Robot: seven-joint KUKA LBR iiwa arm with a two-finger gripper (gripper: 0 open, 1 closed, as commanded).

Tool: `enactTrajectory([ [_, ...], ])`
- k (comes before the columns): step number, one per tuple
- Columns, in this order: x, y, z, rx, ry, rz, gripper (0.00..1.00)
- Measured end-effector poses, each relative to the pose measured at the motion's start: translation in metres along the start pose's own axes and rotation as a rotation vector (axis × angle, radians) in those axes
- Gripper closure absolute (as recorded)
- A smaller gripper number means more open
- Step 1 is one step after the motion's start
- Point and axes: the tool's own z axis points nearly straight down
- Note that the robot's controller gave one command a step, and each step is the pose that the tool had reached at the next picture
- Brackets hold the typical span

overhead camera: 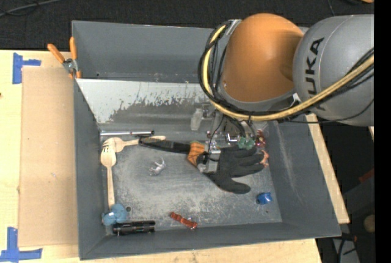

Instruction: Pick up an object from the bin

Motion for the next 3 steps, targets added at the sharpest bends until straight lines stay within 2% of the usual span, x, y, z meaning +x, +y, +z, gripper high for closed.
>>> enactTrajectory([
  [1, -0.001, -0.001, -0.004, -0.001, -0.008, 0.003, 0.00],
  [2, -0.012, -0.003, 0.039, -0.002, -0.007, 0.086, 0.00],
  [3, -0.013, -0.003, 0.078, -0.001, -0.004, 0.103, 0.00],
])
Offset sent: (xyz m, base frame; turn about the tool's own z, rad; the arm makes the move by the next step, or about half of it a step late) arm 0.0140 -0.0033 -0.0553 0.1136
